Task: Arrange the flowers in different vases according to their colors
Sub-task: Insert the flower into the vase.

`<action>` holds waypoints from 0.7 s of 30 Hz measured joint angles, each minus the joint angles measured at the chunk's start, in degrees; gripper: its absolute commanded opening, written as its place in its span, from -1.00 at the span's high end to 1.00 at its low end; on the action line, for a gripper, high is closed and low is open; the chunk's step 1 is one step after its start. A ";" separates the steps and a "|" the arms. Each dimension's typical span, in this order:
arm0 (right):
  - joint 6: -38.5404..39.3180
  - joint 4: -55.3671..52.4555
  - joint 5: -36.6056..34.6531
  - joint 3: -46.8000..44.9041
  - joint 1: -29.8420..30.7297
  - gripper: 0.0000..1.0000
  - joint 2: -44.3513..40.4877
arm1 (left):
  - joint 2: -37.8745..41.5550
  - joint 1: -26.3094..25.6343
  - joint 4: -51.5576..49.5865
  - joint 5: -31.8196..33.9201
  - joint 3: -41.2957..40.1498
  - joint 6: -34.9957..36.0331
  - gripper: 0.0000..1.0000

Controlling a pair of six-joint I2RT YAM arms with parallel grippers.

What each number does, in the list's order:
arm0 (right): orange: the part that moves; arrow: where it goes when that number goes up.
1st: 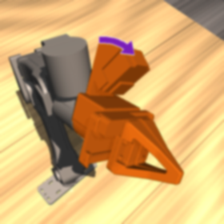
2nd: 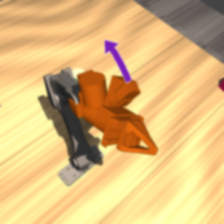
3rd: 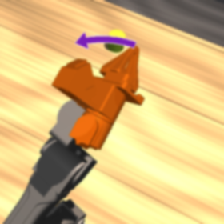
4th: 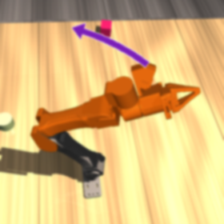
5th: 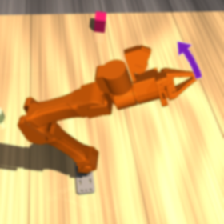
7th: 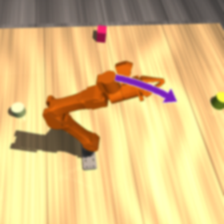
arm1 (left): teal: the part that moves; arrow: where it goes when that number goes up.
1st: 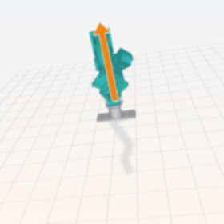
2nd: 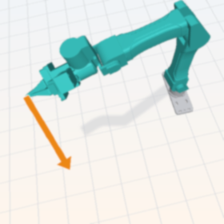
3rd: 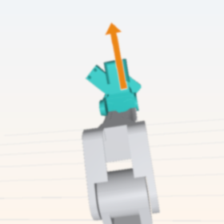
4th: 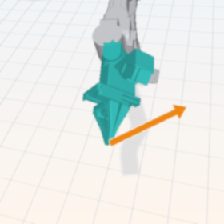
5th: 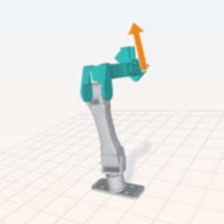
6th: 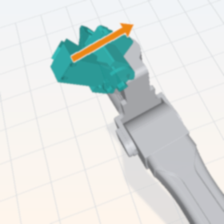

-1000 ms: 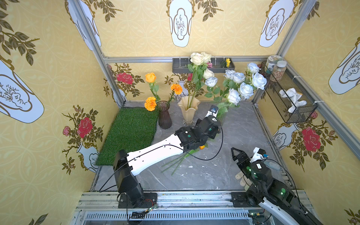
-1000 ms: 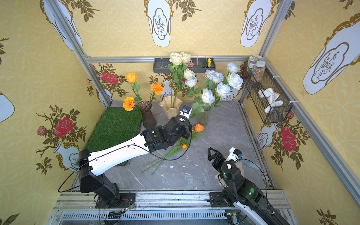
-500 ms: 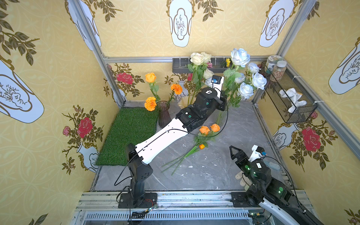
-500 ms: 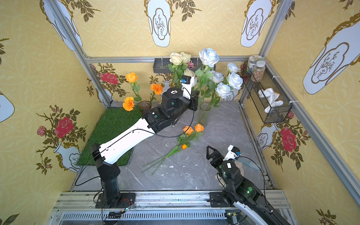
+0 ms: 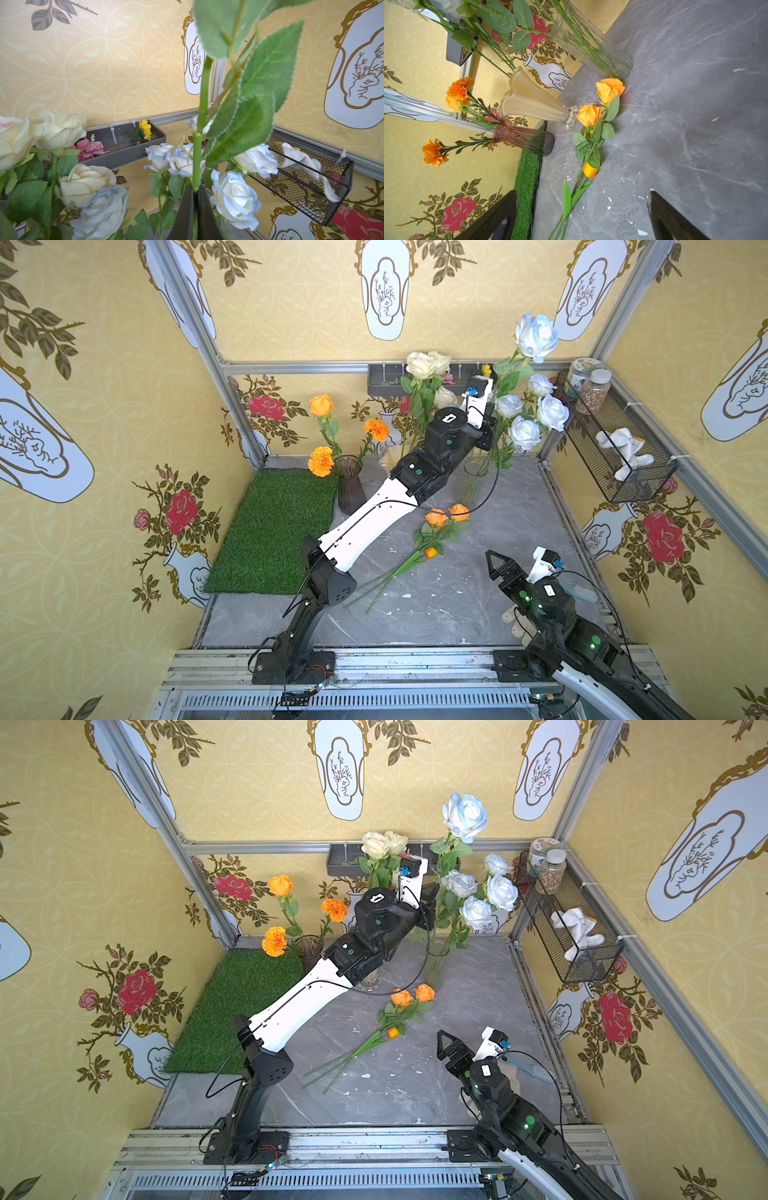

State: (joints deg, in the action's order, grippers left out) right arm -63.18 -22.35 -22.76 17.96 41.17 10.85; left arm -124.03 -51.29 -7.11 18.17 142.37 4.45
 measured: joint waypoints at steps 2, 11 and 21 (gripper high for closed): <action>0.00 0.00 0.00 0.00 0.00 -0.95 0.11 | -1.20 1.22 0.28 -0.46 0.72 -0.24 1.00; 0.00 0.00 -0.04 0.00 0.00 -0.95 0.79 | -5.51 2.62 2.60 -4.24 1.31 -0.66 1.00; 0.02 0.00 -0.04 0.00 0.00 -0.95 0.90 | -8.92 3.06 5.64 -4.76 -2.47 -0.61 1.00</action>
State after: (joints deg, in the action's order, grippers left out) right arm -63.16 -22.35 -22.81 17.96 41.17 11.75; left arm -132.94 -48.23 -1.48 13.41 139.90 3.84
